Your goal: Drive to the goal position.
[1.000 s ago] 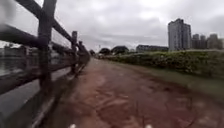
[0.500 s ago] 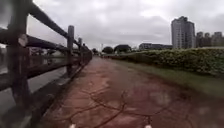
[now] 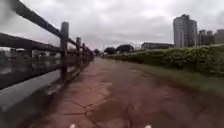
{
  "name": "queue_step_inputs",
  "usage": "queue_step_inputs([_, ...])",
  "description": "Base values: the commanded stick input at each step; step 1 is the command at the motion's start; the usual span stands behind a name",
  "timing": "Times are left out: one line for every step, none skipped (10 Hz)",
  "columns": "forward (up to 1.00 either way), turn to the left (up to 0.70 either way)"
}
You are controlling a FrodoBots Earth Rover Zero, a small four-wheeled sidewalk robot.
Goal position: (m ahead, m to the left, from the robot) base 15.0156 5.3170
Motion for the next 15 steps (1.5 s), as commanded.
queue_step_inputs([0.85,0.01])
queue_step_inputs([0.85,0.01])
queue_step_inputs([0.85,0.01])
queue_step_inputs([0.85,0.01])
queue_step_inputs([0.85,0.01])
queue_step_inputs([0.85,0.01])
queue_step_inputs([0.85,0.01])
queue_step_inputs([0.85,0.01])
queue_step_inputs([0.85,0.01])
queue_step_inputs([0.85,0.01])
queue_step_inputs([0.85,0.01])
queue_step_inputs([0.85,0.01])
queue_step_inputs([0.85,0.01])
queue_step_inputs([0.85,0.01])
queue_step_inputs([0.85,0.01])
